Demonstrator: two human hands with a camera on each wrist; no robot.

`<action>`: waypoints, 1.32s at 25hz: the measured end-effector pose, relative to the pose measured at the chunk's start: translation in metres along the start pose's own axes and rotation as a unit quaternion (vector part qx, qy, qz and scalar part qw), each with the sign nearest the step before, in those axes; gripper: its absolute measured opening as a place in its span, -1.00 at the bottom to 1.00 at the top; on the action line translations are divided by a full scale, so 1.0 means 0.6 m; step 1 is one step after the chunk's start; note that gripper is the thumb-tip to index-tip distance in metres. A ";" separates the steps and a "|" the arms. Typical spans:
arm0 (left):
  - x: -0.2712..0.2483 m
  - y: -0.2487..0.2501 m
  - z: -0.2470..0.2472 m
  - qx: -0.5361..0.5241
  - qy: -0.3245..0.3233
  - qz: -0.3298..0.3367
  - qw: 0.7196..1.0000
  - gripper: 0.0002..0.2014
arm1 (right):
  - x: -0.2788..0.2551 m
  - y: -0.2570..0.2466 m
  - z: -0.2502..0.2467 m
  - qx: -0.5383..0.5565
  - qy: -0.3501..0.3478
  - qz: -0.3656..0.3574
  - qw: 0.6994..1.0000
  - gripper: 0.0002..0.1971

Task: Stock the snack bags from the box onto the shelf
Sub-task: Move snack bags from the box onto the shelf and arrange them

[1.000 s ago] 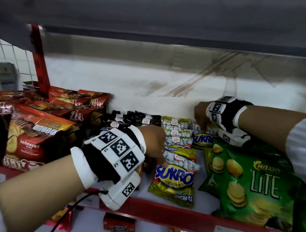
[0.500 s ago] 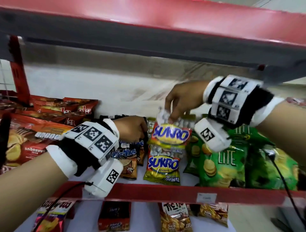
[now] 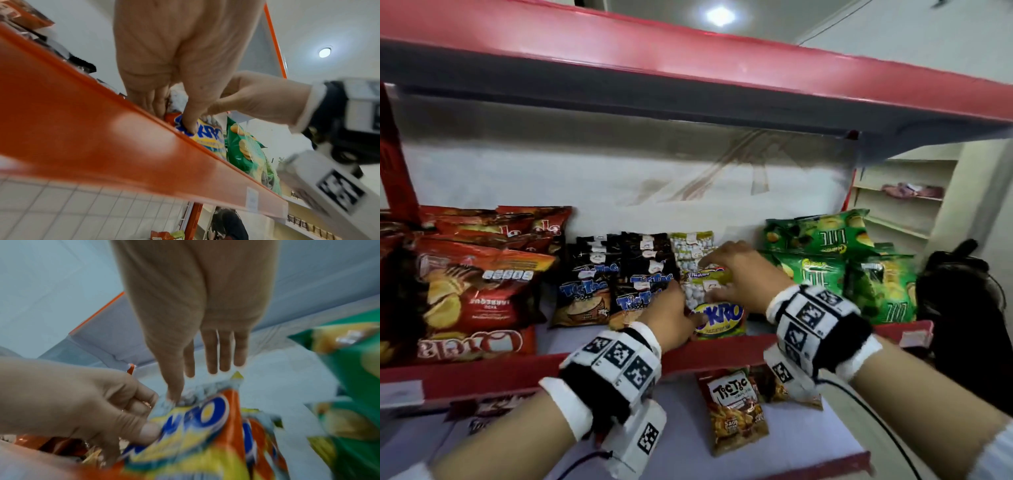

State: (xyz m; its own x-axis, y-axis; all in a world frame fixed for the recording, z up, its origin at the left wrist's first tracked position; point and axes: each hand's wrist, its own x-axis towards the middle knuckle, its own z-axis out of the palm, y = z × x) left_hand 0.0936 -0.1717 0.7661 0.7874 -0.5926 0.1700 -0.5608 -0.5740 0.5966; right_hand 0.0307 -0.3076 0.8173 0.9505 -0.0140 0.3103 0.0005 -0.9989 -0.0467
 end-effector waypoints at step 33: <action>-0.006 0.018 -0.006 -0.074 0.223 0.102 0.967 -0.40 | -0.149 0.022 0.086 0.260 0.297 0.112 0.912 -0.58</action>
State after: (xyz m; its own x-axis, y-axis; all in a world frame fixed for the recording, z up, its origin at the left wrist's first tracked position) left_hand 0.0857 -0.1739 0.7745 0.7148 -0.3643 0.5969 -0.6993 -0.3644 0.6150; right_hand -0.0385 -0.3171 0.7399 0.6084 -0.3922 0.6899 0.1208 -0.8135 -0.5689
